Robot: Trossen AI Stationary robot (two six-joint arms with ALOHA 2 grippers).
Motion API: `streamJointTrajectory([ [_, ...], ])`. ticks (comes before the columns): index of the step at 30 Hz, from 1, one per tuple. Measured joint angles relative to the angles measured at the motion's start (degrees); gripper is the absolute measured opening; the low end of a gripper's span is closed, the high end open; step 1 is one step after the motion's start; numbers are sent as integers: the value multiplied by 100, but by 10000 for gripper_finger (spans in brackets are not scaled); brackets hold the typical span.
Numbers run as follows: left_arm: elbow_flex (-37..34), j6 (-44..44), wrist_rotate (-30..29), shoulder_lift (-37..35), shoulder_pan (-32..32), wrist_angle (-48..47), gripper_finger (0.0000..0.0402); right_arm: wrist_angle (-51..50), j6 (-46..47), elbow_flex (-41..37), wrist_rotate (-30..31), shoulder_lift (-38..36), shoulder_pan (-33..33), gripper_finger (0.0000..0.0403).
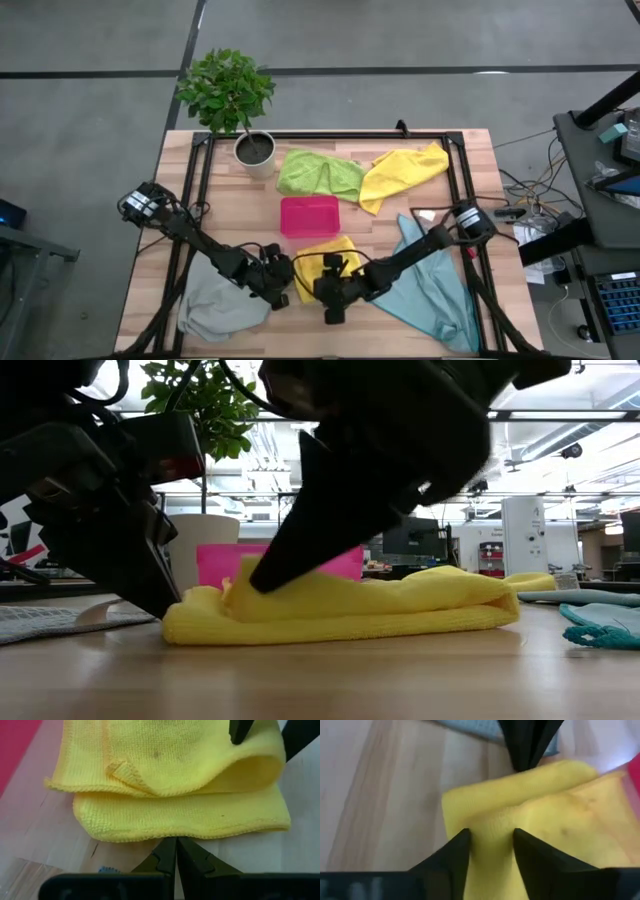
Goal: Fold microfiber towels
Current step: Fold the bottom yellow microfiber cloth
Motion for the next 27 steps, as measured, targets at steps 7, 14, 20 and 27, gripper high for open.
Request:
streamJointTrajectory([
  [7,0,3,-40,0,0,14,0,177,-18,8,1,-18,-2,18],
  [14,-4,22,-44,0,4,8,0,245,66,112,4,-126,-42,9],
  [20,-7,31,-44,0,4,0,0,245,70,264,8,-189,-42,9],
  [27,-15,35,-39,0,4,-8,0,737,212,255,-66,90,-42,9],
])
